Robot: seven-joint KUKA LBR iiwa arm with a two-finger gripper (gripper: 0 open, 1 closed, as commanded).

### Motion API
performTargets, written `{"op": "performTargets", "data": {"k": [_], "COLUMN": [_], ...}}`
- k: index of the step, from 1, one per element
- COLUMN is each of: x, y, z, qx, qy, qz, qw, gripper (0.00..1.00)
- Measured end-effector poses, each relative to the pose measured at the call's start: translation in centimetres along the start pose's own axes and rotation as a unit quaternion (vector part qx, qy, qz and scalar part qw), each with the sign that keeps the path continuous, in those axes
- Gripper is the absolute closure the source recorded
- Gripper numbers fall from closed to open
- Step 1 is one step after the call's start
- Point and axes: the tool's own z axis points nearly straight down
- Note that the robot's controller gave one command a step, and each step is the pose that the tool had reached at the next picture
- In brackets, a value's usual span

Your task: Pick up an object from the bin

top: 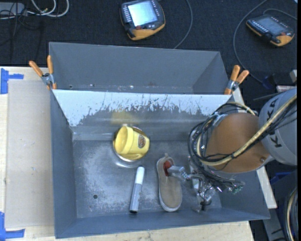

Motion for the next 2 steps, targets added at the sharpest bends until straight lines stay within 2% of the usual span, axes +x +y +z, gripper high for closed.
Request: {"op": "performTargets", "data": {"k": [1, 2], "x": [-10.6, -13.6], "y": [-0.4, 7.5], "z": [-1.1, -2.7], "qx": [0.000, -0.001], "qy": [-0.0027, -0.0028], "qz": [-0.061, -0.131], "qw": [0.9981, 0.9914], "gripper": [0.00, 0.00]}}
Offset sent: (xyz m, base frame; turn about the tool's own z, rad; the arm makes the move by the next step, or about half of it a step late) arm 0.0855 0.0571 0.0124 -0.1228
